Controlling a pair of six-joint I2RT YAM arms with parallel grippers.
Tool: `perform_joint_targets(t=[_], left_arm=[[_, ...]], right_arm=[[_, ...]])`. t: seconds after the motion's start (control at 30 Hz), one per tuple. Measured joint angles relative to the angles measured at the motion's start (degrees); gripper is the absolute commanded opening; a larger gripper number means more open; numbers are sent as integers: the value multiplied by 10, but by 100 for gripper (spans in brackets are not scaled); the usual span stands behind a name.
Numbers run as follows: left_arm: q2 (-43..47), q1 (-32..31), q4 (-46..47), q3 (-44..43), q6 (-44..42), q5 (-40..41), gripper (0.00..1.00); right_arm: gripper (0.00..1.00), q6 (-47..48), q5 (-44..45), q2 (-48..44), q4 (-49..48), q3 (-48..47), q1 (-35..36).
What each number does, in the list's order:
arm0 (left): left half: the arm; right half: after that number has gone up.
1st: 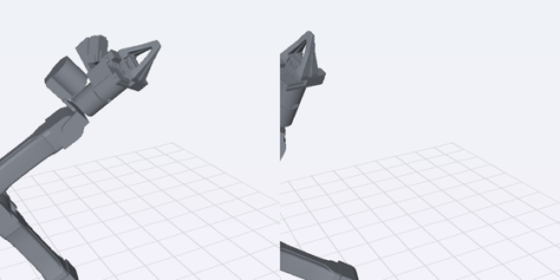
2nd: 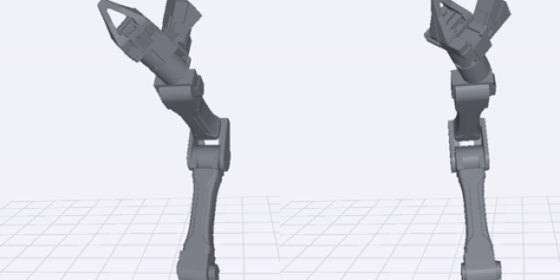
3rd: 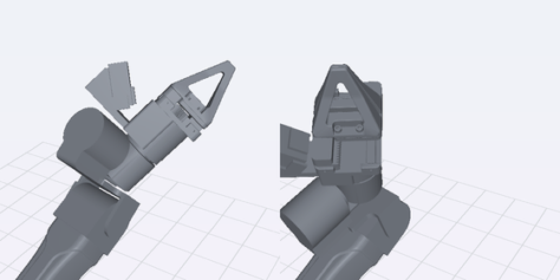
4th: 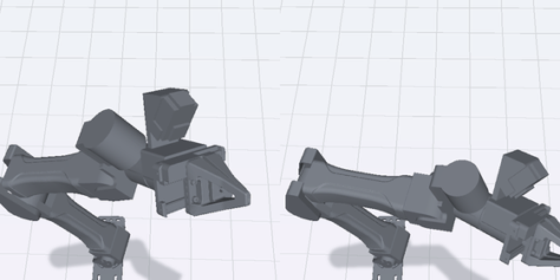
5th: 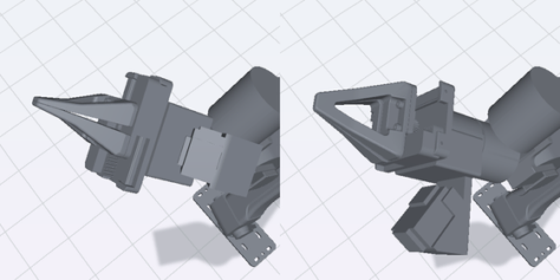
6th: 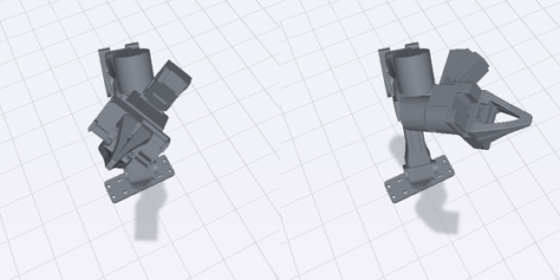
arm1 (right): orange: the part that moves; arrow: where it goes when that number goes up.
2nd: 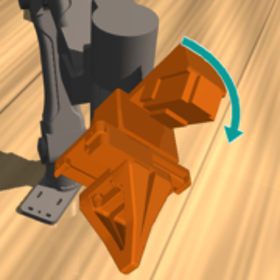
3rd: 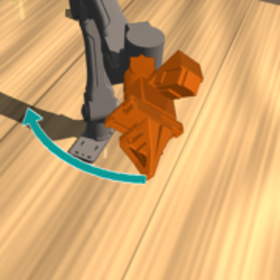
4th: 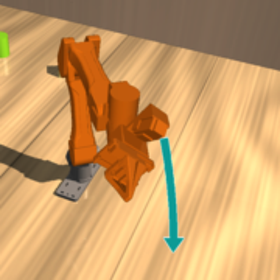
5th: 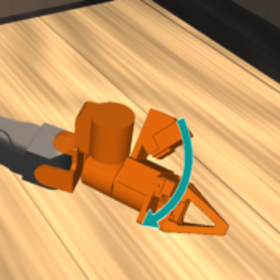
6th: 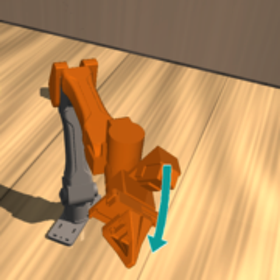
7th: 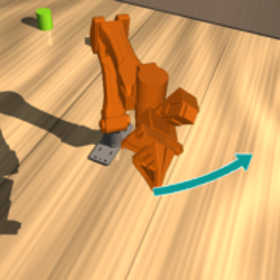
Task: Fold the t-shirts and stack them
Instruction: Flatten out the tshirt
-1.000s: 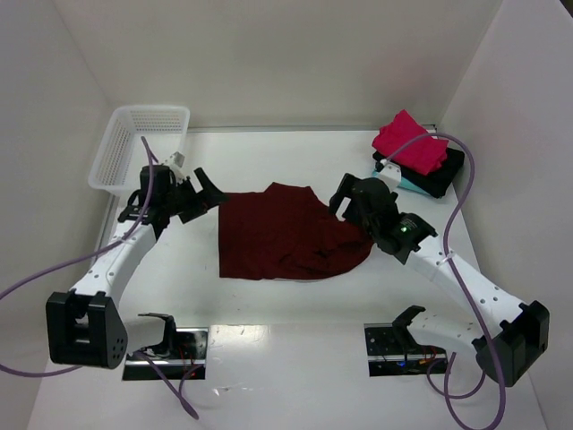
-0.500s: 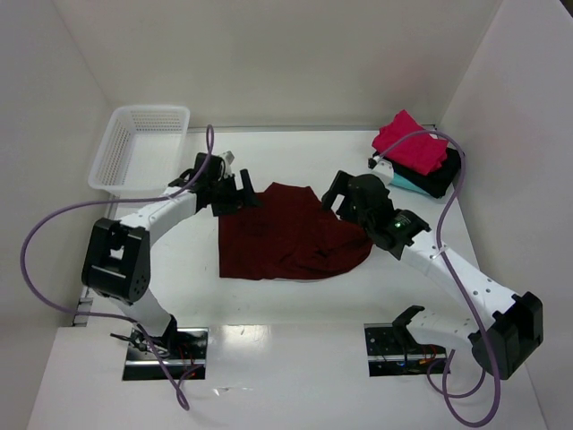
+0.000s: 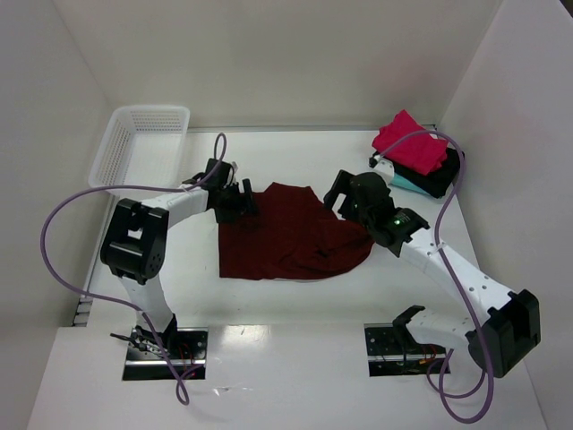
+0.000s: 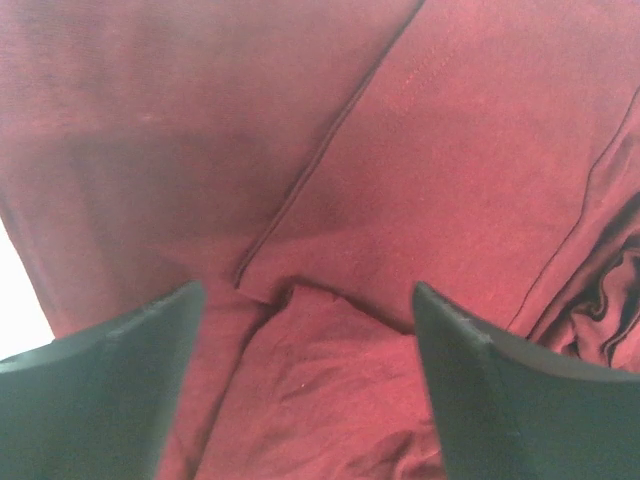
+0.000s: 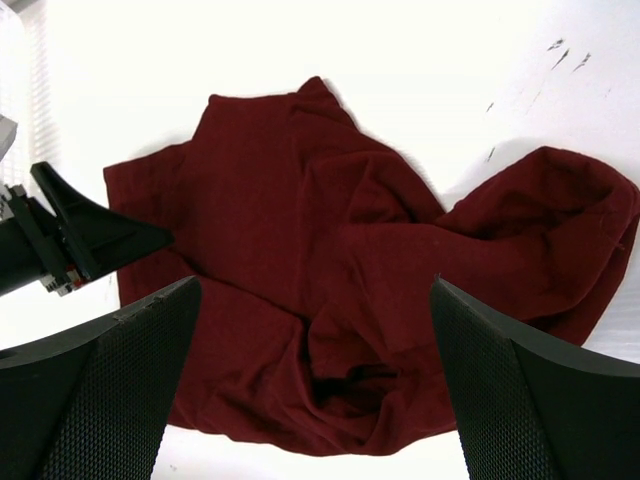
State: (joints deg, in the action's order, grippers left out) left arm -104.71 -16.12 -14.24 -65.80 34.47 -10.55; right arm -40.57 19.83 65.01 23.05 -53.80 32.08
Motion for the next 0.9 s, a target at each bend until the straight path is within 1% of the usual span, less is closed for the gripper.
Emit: perform_joint_targets(t=[0.13,0.17,0.23,0.33,0.37,0.4,0.43,0.53,0.57,0.63,0.73,0.77,0.9], left_arm=[[-12,1,10,-2,1,-16,87],[-12,1,12,-3,1,-18,86],[-14,1,14,-3,1,-26,80],[-16,1,21,-1,3,-35,73],[-16,1,24,1,4,-38,68],[-16,1,26,3,4,-40,65],[-16,1,26,5,4,-41,65],[-16,1,27,8,5,-46,50],[-16,0,28,8,6,-47,41],[-16,-1,28,8,7,-47,29],[-16,-2,28,8,8,-48,5],[-16,-2,28,8,9,-48,0],[-16,-2,29,8,17,-48,0]], right_arm=[[100,2,-2,2,-1,0,-2],[100,2,-2,2,-2,0,-3],[100,4,-2,2,-6,2,-4],[100,4,-4,2,-12,7,-5],[100,4,-6,3,-13,8,-5],[100,4,-6,3,-13,9,-5],[100,4,-6,3,-14,9,-5],[100,5,-8,3,-17,9,-5],[100,6,-8,3,-17,9,-5],[100,6,-8,3,-19,10,-5],[100,6,-8,3,-21,10,-5],[100,6,-8,3,-21,10,-5],[100,6,-8,3,-21,10,-5]])
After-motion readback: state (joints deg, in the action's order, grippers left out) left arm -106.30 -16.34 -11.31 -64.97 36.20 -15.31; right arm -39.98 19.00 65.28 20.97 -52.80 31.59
